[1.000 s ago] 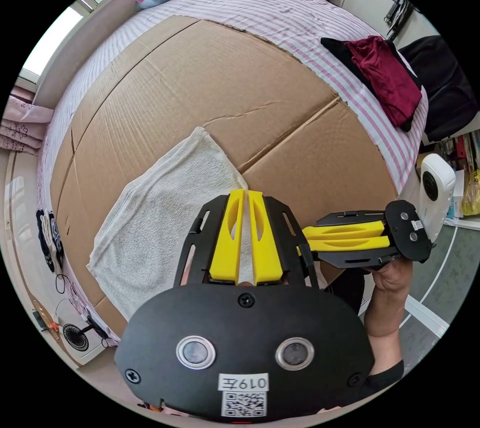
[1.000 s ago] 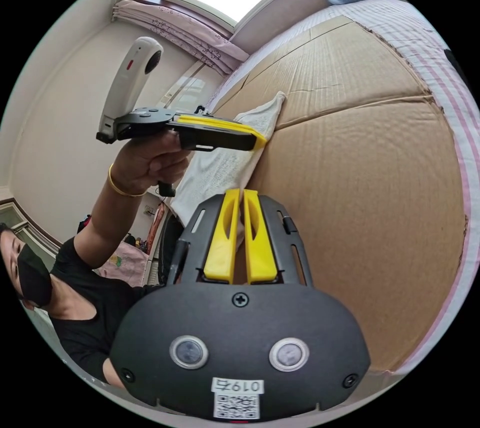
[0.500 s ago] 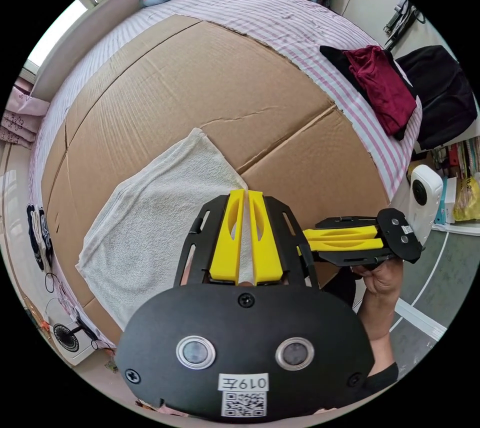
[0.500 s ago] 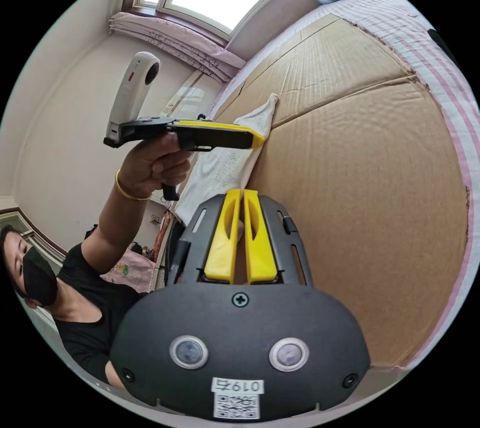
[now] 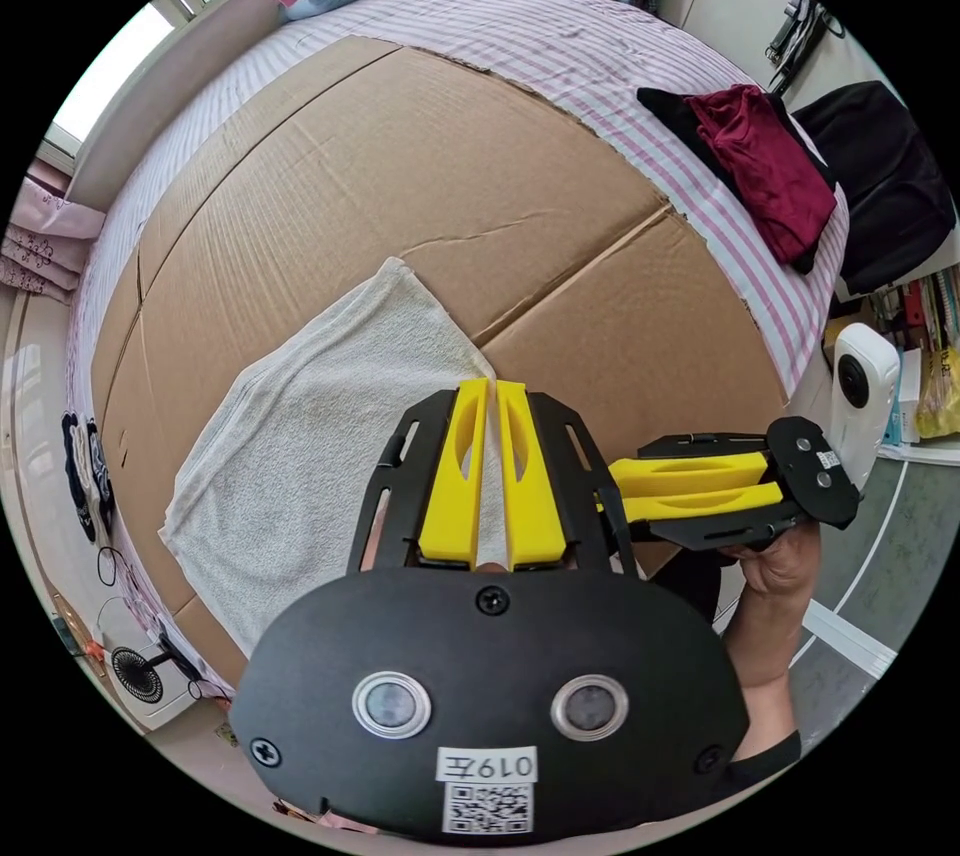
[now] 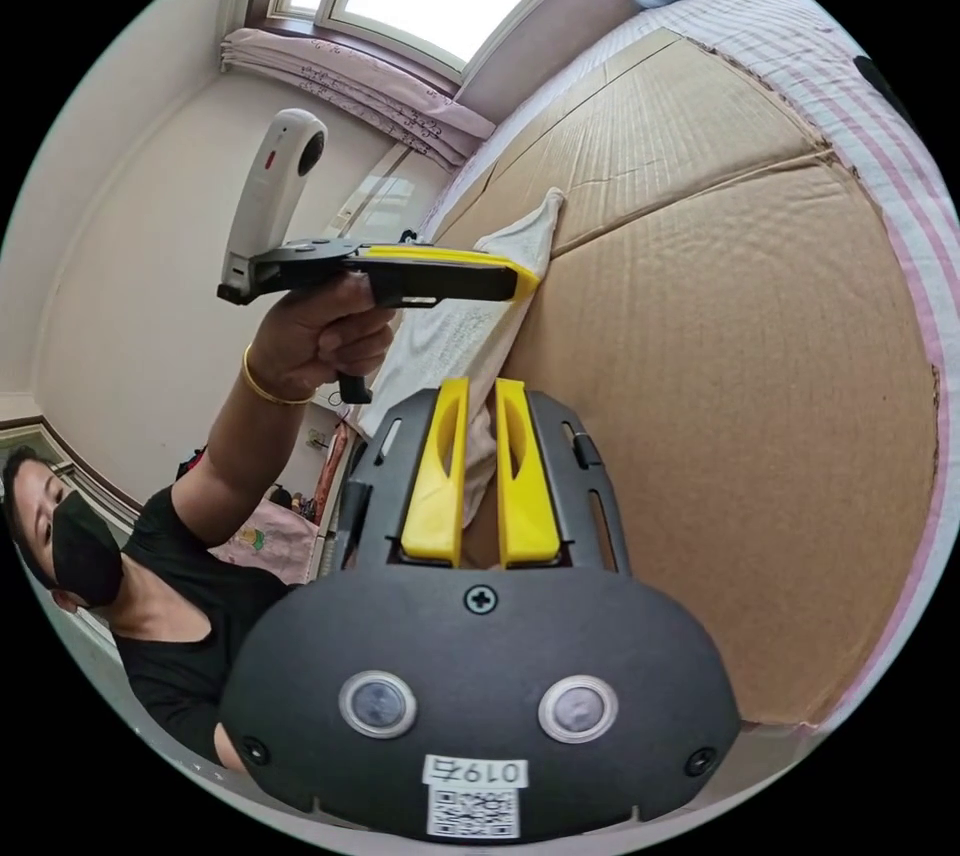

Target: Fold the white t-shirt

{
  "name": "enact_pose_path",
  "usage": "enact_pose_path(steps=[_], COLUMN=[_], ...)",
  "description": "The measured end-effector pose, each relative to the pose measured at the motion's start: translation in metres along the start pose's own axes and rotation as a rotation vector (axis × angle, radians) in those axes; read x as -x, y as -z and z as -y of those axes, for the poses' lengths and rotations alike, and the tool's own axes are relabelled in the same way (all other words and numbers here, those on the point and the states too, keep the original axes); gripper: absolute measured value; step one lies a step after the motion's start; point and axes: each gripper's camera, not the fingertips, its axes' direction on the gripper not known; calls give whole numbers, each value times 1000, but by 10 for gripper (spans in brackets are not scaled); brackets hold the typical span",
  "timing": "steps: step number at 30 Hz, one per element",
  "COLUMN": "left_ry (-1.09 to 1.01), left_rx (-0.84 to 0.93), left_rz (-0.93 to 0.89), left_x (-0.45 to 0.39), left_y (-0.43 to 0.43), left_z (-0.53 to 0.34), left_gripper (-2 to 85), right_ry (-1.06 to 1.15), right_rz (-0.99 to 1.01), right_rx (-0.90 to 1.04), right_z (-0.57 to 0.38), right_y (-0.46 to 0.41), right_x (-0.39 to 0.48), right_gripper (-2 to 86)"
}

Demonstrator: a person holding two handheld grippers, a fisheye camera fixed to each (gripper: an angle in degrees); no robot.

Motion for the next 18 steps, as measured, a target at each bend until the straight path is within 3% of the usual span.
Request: enact_pose_path(steps=[7, 18], left_ry=[5, -31], left_rx=[-2, -15], left_rz=[-12, 18], left_x=[8, 21], left_y=[-3, -5], left_z=[2, 2], left_gripper=[14, 14], right_ry=[44, 4], right_rz=[-21, 8], right_rx=[115, 32], right_z=[2, -16], right_y=[-21, -7], right_x=[19, 11], right_gripper=[50, 1])
